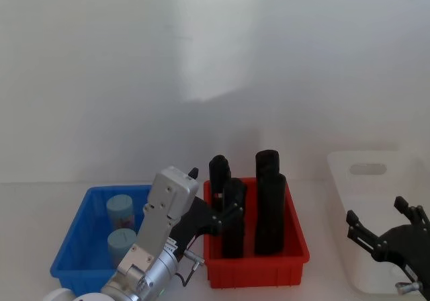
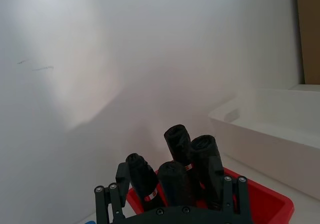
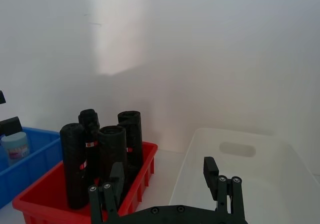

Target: Pick the cotton swabs from the blue box and place them into the white box.

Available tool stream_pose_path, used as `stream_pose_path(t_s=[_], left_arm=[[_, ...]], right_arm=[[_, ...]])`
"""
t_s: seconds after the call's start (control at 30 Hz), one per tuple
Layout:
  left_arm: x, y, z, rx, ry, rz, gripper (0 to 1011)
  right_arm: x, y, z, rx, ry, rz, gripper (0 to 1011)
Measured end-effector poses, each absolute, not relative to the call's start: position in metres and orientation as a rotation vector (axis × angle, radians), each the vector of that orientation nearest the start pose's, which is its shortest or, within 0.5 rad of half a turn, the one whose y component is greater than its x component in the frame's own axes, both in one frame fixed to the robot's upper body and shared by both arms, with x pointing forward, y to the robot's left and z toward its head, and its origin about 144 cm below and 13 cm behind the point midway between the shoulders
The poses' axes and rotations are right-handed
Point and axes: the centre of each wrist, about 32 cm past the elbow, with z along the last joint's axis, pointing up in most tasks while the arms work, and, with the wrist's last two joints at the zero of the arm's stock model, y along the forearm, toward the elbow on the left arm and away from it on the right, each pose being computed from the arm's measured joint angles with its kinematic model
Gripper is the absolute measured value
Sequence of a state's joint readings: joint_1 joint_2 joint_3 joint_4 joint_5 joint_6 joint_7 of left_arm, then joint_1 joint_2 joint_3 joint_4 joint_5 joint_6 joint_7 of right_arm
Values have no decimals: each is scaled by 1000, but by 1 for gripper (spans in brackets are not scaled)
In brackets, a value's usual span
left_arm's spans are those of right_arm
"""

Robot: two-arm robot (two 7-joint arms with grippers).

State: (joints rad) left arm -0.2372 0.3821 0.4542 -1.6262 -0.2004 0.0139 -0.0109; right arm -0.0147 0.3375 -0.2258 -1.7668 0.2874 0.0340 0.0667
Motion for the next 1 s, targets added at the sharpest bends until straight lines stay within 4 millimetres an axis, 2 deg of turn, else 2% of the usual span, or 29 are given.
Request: stream_pose_path(t_s=[1.0], left_arm=[[492,198,1204,61,-268,1124,1003]], right_arm=[[443,-237,1189,26,-75,-1229,1002]])
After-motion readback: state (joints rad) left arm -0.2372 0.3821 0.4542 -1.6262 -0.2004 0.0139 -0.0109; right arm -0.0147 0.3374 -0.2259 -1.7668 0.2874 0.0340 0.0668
